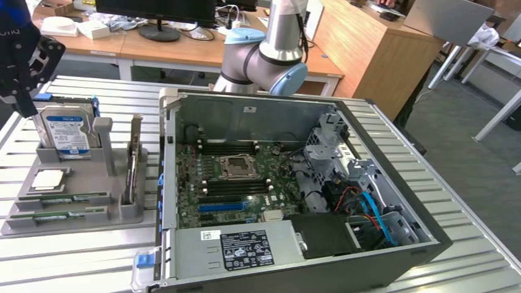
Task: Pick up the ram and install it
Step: 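Pick up the ram and move it above insertion slot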
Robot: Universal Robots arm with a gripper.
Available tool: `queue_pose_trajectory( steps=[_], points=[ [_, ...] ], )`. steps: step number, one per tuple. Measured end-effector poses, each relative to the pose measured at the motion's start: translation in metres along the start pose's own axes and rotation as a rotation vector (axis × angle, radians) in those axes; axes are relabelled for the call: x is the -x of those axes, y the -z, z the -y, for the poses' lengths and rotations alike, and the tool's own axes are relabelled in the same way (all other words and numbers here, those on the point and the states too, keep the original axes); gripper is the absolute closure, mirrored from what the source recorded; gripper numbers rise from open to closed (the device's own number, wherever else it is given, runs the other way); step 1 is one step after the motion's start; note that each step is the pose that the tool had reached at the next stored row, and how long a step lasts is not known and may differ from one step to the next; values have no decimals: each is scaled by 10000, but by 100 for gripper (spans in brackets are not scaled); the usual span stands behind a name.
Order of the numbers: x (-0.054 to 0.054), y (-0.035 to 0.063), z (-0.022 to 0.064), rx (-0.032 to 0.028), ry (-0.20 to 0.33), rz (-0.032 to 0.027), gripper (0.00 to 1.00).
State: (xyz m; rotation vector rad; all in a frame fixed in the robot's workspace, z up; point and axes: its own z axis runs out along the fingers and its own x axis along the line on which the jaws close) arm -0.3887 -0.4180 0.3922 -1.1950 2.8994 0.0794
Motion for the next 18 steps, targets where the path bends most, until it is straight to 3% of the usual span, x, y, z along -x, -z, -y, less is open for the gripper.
queue_pose_trajectory(
  steps=[18],
  points=[
    [0,-4,0,67,2866,-130,90]
  ],
)
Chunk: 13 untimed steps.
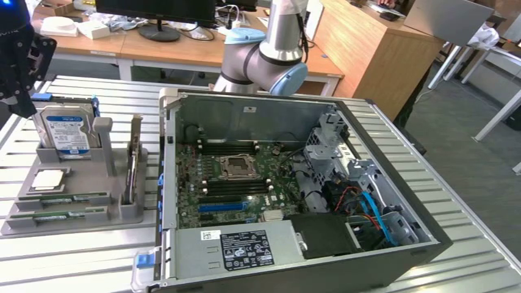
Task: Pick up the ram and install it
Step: 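Pick up the ram and move it above insertion slot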
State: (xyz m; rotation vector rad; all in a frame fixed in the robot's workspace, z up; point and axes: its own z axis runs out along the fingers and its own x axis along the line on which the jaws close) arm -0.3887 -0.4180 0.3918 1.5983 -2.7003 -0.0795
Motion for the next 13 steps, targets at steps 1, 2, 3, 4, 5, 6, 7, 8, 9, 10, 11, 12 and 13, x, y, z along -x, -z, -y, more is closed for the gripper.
queue_pose_trajectory(
  steps=[1,2,3,4,5,6,7,8,9,10,11,12,13],
  points=[
    [0,0,0,4,152,-7,90],
    [0,0,0,8,304,-13,90],
    [0,-1,0,11,455,-20,90],
    [0,-1,0,15,605,-28,90],
    [0,-1,0,18,754,-34,90],
    [0,-1,0,21,911,-41,90],
    [0,-2,0,25,1058,-47,90],
    [0,-2,0,29,1206,-54,90],
    [0,-2,0,32,1353,-61,90],
    [0,-2,0,36,1508,-68,90],
    [0,-2,1,39,1657,-75,90],
    [0,-2,1,43,1804,-82,90],
    [0,-2,1,47,1958,-88,90]
  ],
)
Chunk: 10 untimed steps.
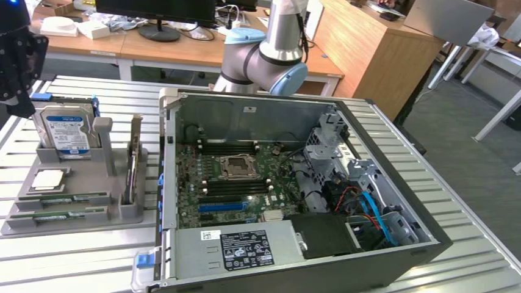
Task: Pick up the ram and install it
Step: 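Pick up the ram and move it above insertion slot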
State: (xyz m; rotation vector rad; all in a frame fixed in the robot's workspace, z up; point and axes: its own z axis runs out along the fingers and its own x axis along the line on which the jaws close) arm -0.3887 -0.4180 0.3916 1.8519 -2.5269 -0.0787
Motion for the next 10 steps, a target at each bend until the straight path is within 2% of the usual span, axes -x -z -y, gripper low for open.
queue_pose_trajectory(
  steps=[10],
  points=[
    [0,-3,0,33,1418,-64,90]
  ],
)
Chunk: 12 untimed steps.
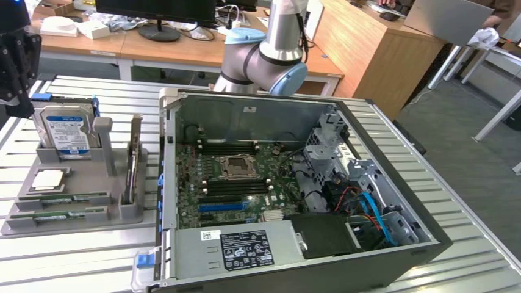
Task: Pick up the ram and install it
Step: 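Pick up the ram and move it above insertion slot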
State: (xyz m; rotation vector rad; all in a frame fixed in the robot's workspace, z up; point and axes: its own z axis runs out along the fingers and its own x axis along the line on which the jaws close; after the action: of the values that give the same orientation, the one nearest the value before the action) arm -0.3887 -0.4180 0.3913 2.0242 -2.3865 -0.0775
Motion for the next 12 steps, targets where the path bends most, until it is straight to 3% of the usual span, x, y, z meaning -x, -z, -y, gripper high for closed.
queue_pose_trajectory(
  steps=[12],
  points=[
    [0,-1,0,2,275,-11,90]
  ],
)
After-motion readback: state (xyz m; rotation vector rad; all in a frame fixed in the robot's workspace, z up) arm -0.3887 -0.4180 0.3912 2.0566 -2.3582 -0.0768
